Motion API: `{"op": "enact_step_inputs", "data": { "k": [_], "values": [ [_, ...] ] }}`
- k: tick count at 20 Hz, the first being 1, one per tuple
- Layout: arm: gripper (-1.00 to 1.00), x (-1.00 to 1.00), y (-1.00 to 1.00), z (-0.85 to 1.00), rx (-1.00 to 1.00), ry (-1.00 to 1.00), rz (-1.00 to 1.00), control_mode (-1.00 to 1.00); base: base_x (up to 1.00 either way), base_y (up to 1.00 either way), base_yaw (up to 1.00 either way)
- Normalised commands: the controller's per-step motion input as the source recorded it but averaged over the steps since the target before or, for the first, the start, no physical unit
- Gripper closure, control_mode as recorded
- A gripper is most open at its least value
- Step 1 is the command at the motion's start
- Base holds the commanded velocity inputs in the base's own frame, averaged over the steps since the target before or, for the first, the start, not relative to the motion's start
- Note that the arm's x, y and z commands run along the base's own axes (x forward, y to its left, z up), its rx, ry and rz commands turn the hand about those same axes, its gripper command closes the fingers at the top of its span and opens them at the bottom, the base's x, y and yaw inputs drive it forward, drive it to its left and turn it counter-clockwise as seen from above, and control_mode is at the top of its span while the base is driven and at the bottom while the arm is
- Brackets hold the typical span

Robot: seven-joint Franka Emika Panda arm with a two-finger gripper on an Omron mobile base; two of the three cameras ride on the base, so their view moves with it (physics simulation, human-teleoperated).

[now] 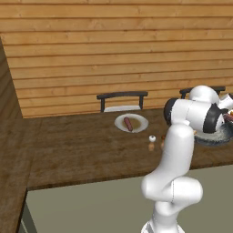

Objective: Place one bun and one sausage from the bowl on each plate.

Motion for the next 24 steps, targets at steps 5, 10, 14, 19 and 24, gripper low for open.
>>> {"op": "enact_step_inputs", "data": {
  "k": [5, 10, 14, 19, 24],
  "values": [
    [-1.0, 0.06, 0.13, -0.07, 0.0, 0.0, 0.01, -1.0, 0.0, 0.0, 0.0],
    [-1.0, 0.11, 0.03, 0.0, 0.0, 0.0, 0.0, -1.0, 0.0, 0.0, 0.0],
    [-1.0, 0.17, 0.03, -0.12, 0.0, 0.02, 0.0, -1.0, 0.0, 0.0, 0.0],
    [-1.0, 0.05, 0.0, -0.23, 0.0, 0.1, 0.0, -1.0, 0.0, 0.0, 0.0],
    [1.0, 0.0, 0.0, -0.17, 0.01, 0.05, 0.0, -1.0, 0.0, 0.0, 0.0]
  ]
}}
